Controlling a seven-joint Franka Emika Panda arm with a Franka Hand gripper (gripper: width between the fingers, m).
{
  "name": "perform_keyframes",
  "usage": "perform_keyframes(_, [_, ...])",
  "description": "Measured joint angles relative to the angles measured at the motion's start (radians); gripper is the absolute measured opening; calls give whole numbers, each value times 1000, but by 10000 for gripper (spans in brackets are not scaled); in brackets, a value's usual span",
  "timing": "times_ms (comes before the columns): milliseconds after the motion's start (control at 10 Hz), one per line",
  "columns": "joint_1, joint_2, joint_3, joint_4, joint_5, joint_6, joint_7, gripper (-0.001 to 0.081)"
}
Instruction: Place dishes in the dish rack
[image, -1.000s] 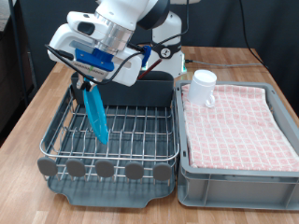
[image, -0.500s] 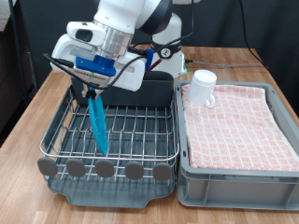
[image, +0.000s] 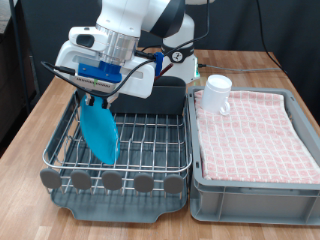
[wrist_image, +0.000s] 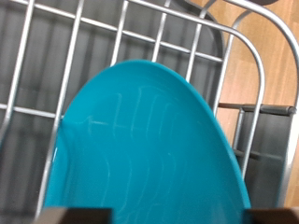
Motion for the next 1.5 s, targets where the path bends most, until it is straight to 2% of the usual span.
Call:
perform_keyframes(100, [0, -1, 1, 0, 49, -5, -30, 362])
perform_keyframes(200, [0, -6, 2, 0, 96, -14, -59, 362])
perform_keyframes(400, [0, -35, 5, 0, 176, -59, -121, 690])
perform_keyframes(500, [0, -58, 4, 0, 191, -92, -136, 690])
perform_keyframes(600, [0, -84, 2, 1, 202, -129, -146, 775])
perform_keyframes(1000, [-1, -187, -16, 25, 229, -284, -205, 801])
perform_keyframes(1500, [1, -271, -16, 77, 218, -405, -213, 802])
